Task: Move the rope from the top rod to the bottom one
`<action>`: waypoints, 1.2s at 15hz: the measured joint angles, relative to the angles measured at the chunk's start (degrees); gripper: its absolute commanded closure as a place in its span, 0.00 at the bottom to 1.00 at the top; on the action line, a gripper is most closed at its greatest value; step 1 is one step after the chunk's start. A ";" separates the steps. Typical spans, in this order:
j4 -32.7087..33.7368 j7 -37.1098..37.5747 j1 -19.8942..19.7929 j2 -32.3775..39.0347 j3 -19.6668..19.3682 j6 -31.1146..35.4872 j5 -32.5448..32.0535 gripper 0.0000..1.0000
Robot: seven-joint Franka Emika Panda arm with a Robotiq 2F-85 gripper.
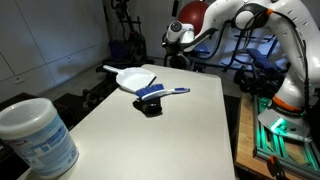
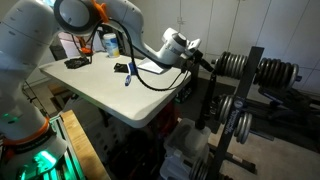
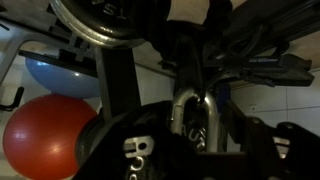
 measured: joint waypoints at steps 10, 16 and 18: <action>-0.01 0.23 0.04 0.06 -0.72 0.00 -0.19 0.92; -2.16 0.23 1.66 -1.19 -1.73 -0.01 -5.05 0.92; -3.76 0.28 2.70 -2.21 -2.01 -0.01 -7.10 0.92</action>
